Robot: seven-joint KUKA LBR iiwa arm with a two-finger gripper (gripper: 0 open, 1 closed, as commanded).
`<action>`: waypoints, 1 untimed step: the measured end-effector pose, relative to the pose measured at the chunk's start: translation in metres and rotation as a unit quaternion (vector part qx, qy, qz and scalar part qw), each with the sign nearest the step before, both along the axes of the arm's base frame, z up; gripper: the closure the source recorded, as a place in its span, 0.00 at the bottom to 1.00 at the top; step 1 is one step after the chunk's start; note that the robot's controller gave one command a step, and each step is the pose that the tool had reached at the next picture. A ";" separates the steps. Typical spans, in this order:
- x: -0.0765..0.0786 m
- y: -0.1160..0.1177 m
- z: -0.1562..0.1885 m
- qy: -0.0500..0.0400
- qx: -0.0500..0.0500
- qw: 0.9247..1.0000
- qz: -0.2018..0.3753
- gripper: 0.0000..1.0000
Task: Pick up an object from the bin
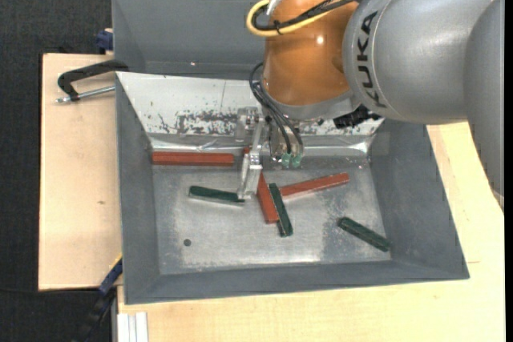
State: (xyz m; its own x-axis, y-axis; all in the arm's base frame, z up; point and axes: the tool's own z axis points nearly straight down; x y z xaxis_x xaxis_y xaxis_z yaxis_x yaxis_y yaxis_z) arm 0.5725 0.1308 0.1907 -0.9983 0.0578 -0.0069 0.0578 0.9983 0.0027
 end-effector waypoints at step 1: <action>-0.009 0.001 -0.060 0.002 0.000 1.000 0.001 0.00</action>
Offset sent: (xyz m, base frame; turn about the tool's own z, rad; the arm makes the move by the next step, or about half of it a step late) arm 0.0132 0.0228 -0.1062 0.1918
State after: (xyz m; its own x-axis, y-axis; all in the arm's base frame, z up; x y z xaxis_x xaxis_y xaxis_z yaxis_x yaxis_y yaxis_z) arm 0.5637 0.1320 0.1307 -0.9984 0.0557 -0.0039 0.0557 0.9984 0.0023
